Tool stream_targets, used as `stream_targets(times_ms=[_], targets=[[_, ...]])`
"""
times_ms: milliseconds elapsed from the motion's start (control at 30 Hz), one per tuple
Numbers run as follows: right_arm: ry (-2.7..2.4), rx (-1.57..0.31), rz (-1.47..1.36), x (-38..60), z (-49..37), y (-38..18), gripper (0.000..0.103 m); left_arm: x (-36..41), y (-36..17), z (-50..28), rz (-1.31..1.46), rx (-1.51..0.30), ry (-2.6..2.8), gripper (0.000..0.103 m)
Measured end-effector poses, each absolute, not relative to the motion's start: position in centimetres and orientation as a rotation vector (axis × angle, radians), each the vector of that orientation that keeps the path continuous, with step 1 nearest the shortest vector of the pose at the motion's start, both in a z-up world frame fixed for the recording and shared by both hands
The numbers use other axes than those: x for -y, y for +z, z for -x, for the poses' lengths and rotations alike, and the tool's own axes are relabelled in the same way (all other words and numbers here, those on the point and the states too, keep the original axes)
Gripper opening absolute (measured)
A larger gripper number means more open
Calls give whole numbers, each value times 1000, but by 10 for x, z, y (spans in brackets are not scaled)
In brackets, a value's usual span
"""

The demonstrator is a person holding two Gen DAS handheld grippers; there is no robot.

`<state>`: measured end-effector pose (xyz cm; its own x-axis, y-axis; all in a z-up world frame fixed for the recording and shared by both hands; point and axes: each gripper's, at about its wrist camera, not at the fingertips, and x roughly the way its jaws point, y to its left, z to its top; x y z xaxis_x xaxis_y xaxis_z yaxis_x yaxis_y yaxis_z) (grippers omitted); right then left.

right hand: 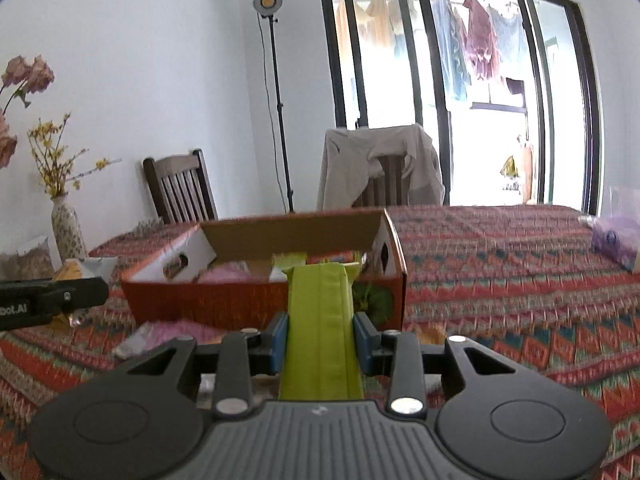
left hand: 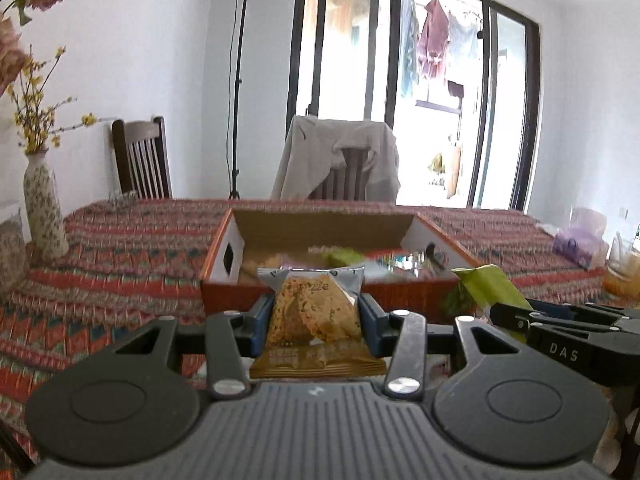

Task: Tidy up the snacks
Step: 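Carry both held snacks over the orange box and open both grippers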

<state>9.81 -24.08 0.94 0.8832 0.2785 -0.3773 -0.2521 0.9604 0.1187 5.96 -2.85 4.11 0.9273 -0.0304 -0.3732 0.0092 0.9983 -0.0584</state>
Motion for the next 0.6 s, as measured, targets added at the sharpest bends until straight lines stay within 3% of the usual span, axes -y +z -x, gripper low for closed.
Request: stream_targets(times_ms=[600], targets=[[286,-307,-75,216,-195,56,34,29,74,-150,82,-304,-13,46]])
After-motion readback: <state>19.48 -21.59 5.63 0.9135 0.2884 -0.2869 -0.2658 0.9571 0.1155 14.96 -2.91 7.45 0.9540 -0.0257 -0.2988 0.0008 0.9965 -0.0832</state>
